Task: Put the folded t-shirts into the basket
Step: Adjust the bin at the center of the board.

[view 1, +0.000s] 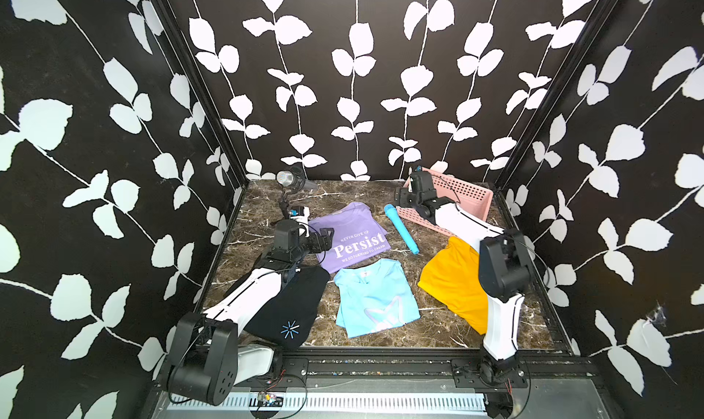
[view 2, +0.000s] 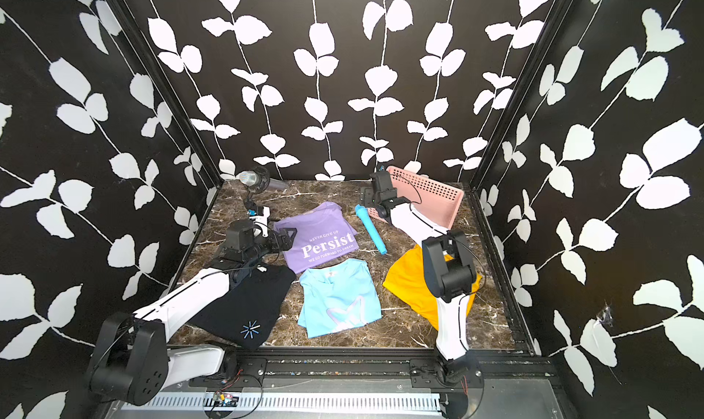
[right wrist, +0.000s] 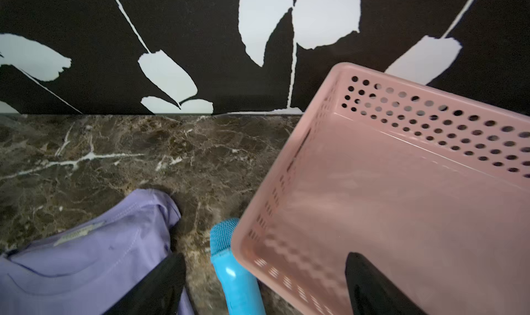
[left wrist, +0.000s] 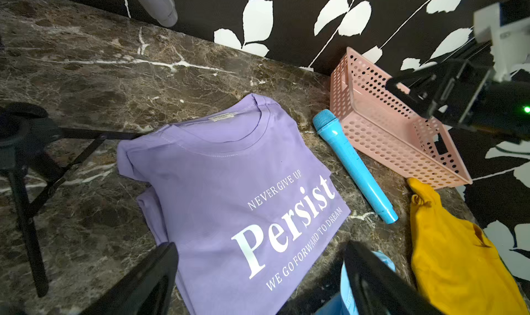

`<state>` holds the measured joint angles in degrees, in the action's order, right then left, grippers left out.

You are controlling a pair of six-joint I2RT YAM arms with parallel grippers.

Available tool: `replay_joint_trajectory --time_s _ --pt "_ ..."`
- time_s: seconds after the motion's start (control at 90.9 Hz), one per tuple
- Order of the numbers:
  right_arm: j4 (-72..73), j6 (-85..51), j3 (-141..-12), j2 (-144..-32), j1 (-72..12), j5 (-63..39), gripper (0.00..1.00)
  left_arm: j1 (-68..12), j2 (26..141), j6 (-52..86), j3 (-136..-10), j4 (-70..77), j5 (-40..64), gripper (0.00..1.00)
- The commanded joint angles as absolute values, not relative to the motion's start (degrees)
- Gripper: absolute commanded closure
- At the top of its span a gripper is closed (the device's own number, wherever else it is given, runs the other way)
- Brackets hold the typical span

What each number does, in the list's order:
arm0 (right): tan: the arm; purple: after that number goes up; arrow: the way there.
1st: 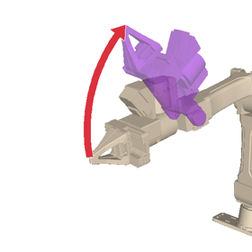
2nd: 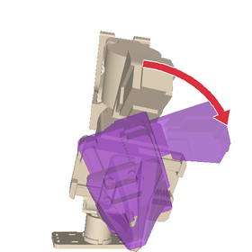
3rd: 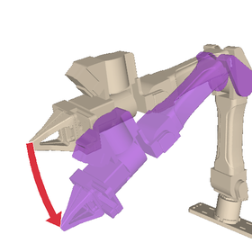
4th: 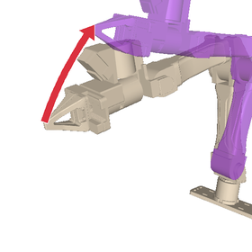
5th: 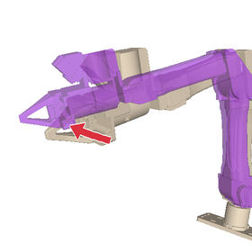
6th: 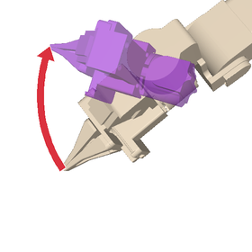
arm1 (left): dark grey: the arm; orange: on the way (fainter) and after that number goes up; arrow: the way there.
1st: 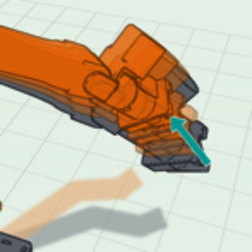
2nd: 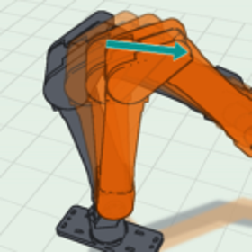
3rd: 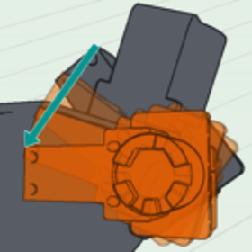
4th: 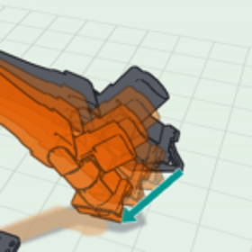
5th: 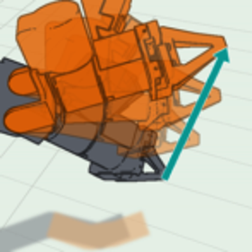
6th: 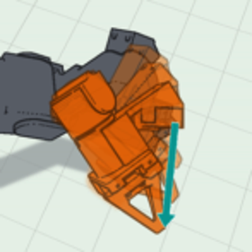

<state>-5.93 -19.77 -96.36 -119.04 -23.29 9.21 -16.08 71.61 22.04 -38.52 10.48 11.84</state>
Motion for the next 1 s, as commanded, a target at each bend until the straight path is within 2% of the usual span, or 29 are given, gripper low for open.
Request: replay_joint_trajectory --time_s 0.0,0.187,0.429,0.682,0.99 --pt "-10.6 -22.6 -103.6 -123.8 -23.6 12.1 0.14 -16.8 72.0 20.7 -40.9 7.3 10.6 0.07" --pt "-19.4 -22.8 -118.3 -134.7 -23.8 18.0 0.20 -17.5 72.5 20.1 -42.1 5.4 10.3 0.07" --pt "-26.3 -21.3 -128.5 -142.1 -23.9 15.5 0.34 -18.1 73.0 19.0 -41.7 3.2 8.7 0.07" --pt "-29.1 -17.9 -126.9 -141.5 -25.4 10.5 0.51 -18.5 73.1 19.5 -39.7 2.7 8.4 0.07" --pt "-29.3 -15.0 -117.0 -135.1 -29.5 8.2 0.59 -19.2 72.9 19.9 -39.3 1.9 8.7 0.07"
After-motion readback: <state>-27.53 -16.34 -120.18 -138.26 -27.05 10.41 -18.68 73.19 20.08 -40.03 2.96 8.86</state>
